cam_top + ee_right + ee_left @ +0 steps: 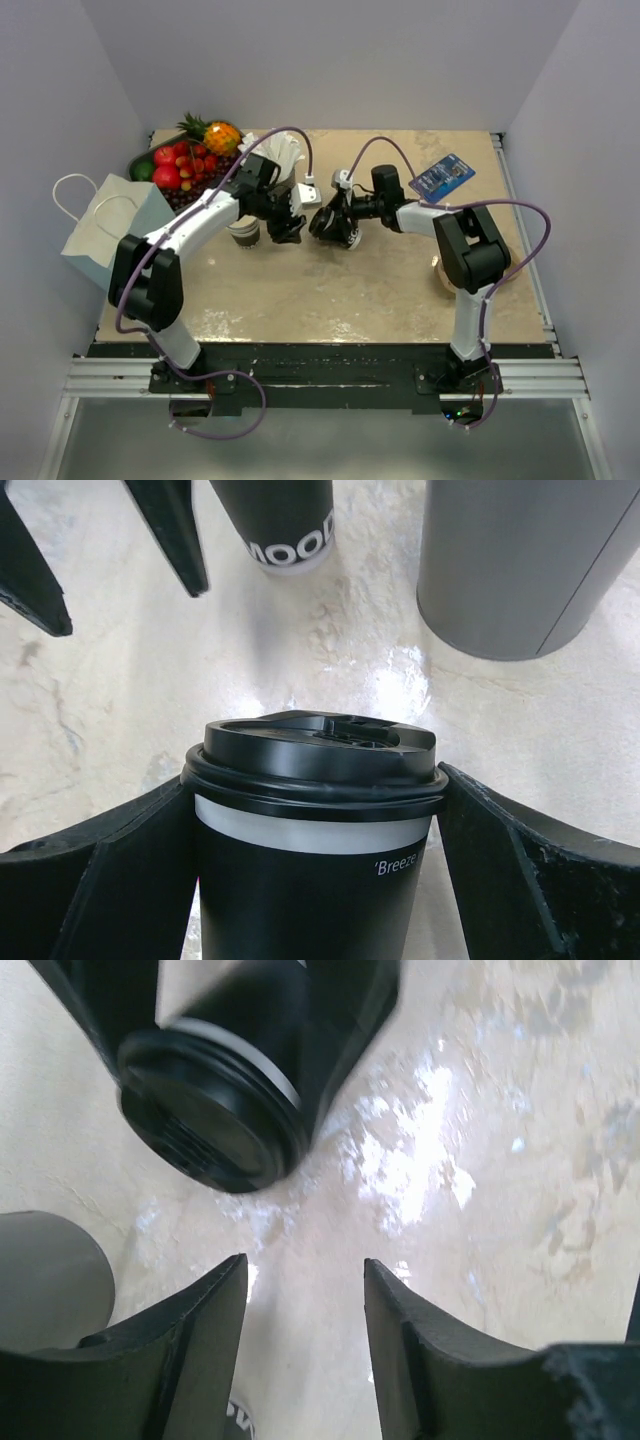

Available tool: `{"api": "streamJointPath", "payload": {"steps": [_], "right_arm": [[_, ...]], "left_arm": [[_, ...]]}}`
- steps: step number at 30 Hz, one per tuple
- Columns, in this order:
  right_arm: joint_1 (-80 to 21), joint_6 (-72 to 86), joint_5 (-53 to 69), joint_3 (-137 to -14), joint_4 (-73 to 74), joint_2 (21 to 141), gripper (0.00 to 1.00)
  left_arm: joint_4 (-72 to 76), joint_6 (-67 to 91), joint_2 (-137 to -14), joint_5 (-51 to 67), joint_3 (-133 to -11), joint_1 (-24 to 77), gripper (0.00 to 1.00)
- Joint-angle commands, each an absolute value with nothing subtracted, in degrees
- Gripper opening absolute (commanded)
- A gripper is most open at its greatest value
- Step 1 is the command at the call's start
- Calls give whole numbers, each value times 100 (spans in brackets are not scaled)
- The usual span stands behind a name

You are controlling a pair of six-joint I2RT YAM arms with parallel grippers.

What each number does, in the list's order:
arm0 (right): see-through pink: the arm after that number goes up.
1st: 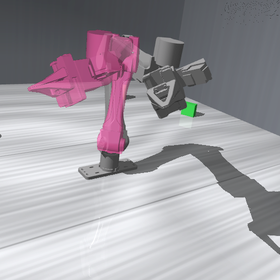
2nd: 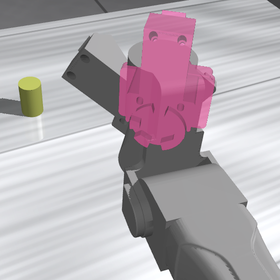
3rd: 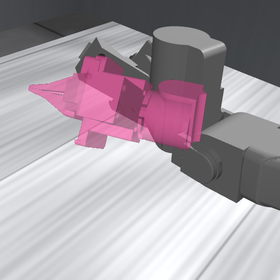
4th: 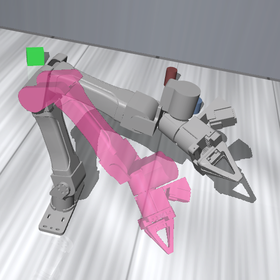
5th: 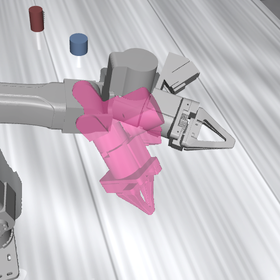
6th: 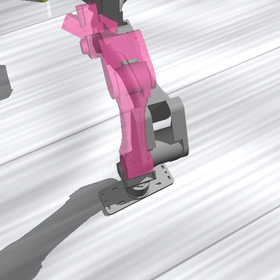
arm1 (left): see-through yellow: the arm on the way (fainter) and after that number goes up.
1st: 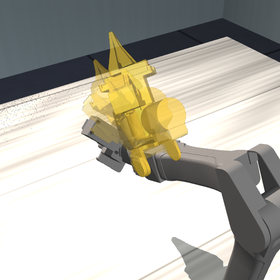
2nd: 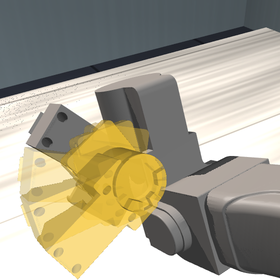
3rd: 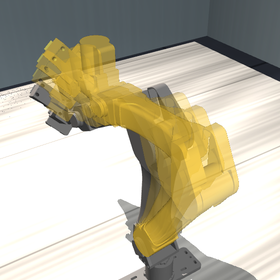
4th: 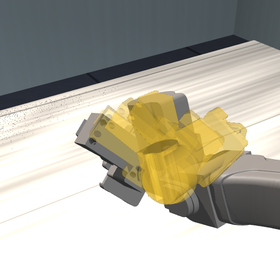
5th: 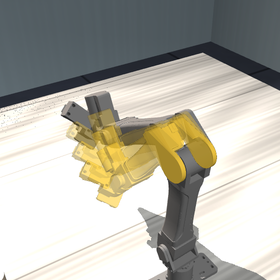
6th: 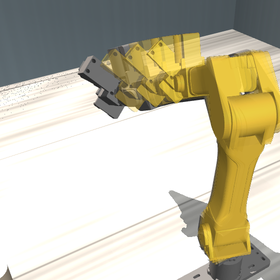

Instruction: Pack the takeout coffee

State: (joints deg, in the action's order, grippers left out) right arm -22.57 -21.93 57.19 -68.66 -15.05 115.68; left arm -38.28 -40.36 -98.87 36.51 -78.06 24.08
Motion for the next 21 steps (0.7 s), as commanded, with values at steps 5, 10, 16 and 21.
{"api": "streamJointPath", "payload": {"steps": [5, 10, 16, 21], "right_arm": [[-2136, -1757, 7180, -7302, -1304, 11496, 77], [-2136, -2741, 7514, -7751, 7, 11566, 76], [-2144, -4068, 7778, -8489, 1993, 11812, 75], [-2153, -5830, 7953, -9148, 4101, 12198, 74]], "left_arm": [[-2997, -5158, -9026, 3762, -7040, 2391, 55], [-2742, -5448, -8974, 3910, -6996, 2434, 54], [-2830, -5976, -9009, 4008, -7022, 2619, 52], [-2716, -6082, -8983, 3964, -6979, 2751, 48]]}}
